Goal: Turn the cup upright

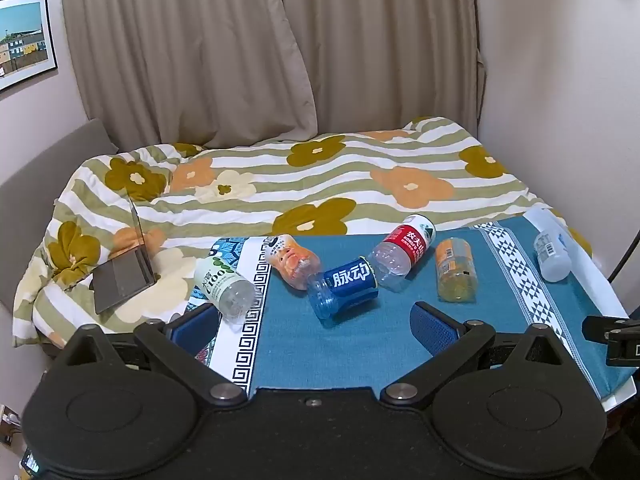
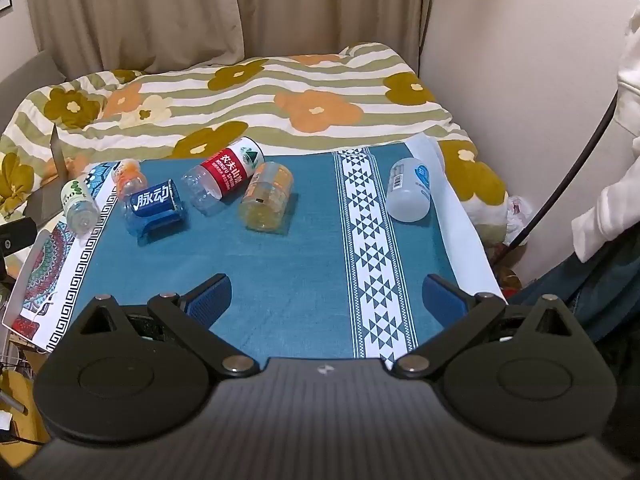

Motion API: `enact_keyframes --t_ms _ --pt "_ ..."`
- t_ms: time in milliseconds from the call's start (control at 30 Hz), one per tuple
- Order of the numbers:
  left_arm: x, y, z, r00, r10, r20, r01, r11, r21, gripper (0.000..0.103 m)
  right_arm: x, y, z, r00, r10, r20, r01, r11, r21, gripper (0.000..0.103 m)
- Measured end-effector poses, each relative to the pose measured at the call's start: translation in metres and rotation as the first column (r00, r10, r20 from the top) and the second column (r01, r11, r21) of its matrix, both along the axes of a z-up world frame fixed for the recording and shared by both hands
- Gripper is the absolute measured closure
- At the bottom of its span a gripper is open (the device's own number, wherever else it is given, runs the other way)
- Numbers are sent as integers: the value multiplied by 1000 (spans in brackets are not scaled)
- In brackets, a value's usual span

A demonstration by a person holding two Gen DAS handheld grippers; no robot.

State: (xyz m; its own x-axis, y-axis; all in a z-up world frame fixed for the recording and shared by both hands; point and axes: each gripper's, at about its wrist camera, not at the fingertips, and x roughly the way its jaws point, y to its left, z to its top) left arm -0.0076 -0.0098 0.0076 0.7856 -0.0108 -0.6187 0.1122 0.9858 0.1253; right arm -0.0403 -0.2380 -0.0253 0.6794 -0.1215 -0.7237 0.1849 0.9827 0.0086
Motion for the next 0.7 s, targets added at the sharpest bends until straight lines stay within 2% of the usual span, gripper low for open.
enact_keyframes --t_ms 700 --pt "-2 -1 5 1000 6 9 -6 1000 3 0 1 -2 3 1000 1 9 -1 1000 14 0"
